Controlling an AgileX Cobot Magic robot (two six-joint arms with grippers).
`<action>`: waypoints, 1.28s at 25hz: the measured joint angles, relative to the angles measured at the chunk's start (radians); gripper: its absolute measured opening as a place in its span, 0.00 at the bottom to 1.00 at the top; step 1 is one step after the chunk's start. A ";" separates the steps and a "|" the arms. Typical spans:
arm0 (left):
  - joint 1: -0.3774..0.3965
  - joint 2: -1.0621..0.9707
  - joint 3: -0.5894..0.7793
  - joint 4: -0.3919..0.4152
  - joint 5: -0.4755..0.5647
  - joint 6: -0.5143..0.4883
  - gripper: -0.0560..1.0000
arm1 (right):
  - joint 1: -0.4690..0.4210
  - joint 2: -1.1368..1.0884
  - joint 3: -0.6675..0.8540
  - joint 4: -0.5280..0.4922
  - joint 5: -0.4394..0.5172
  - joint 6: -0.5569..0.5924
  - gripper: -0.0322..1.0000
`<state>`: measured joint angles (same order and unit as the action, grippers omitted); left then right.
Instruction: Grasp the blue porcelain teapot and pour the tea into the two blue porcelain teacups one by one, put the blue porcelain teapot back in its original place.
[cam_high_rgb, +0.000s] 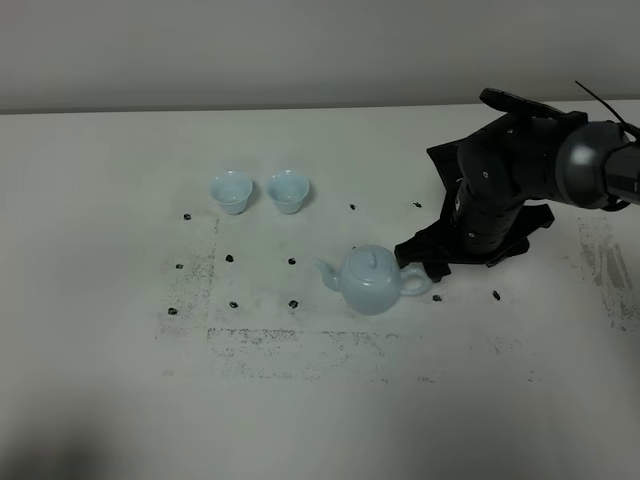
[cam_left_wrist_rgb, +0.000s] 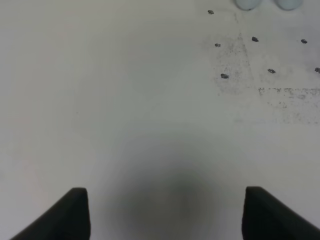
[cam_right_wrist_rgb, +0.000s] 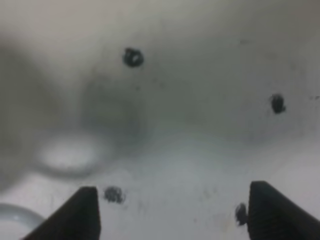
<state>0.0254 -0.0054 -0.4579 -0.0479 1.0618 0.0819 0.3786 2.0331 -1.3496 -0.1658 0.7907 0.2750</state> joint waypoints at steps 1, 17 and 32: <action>0.000 0.000 0.000 0.000 0.000 0.000 0.63 | 0.000 0.000 0.000 0.000 0.005 0.000 0.60; 0.000 0.000 0.000 0.000 0.000 0.000 0.63 | -0.022 -0.039 0.000 -0.106 -0.021 0.005 0.60; 0.000 0.000 0.000 0.000 0.000 0.000 0.63 | 0.006 -0.050 0.000 0.060 -0.056 -0.073 0.60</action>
<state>0.0254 -0.0054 -0.4579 -0.0479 1.0618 0.0819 0.3849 1.9828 -1.3496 -0.1059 0.7345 0.2016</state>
